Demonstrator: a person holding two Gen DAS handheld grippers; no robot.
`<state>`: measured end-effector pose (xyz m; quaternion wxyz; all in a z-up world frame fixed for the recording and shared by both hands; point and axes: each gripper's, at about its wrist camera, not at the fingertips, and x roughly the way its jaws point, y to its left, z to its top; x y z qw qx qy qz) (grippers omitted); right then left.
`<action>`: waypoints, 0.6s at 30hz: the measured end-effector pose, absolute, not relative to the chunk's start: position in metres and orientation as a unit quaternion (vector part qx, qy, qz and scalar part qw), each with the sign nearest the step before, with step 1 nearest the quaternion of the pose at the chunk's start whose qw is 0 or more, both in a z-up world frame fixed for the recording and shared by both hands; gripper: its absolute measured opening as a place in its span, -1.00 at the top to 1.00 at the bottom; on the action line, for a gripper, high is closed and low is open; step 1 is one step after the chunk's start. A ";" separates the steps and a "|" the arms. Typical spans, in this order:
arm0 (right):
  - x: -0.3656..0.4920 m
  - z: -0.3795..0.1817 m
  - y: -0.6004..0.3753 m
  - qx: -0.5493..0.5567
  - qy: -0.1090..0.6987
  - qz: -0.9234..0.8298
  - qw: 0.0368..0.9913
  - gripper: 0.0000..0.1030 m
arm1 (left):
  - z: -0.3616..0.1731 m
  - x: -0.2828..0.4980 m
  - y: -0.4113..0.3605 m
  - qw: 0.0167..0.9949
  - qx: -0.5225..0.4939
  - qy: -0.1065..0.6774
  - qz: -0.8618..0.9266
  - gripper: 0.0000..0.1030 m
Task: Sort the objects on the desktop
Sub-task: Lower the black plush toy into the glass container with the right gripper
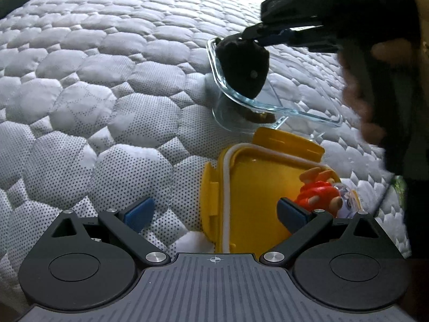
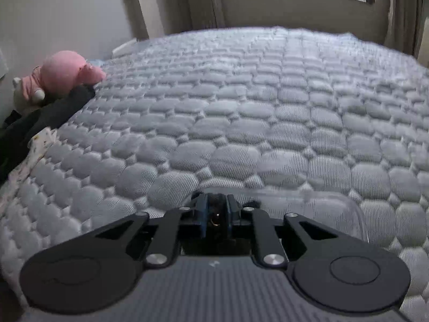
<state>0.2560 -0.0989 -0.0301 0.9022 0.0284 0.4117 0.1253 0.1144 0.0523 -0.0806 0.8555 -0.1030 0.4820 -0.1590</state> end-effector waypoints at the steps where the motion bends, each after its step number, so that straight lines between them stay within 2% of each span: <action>1: 0.249 -0.026 -0.101 0.027 0.416 0.126 0.900 0.69 | -0.080 0.114 0.053 0.856 -0.101 0.480 -0.160 -0.96; 7: 0.210 0.000 -0.115 0.017 0.440 0.132 0.888 0.62 | -0.081 0.118 0.055 0.855 -0.118 0.478 -0.163 -0.97; 9: 0.199 0.008 -0.119 0.015 0.443 0.130 0.887 0.48 | -0.081 0.119 0.051 0.854 -0.119 0.479 -0.165 -0.98; 12: 0.220 0.013 -0.109 0.010 0.379 0.111 0.919 0.36 | -0.080 0.115 0.047 0.854 -0.111 0.478 -0.173 -0.99; 15: 0.253 -0.003 -0.089 -0.022 0.359 0.103 0.927 0.40 | -0.079 0.111 0.049 0.855 -0.109 0.477 -0.171 -1.00; 18: 0.279 -0.030 -0.082 -0.024 0.396 0.117 0.911 0.47 | -0.079 0.110 0.056 0.857 -0.114 0.476 -0.162 -1.00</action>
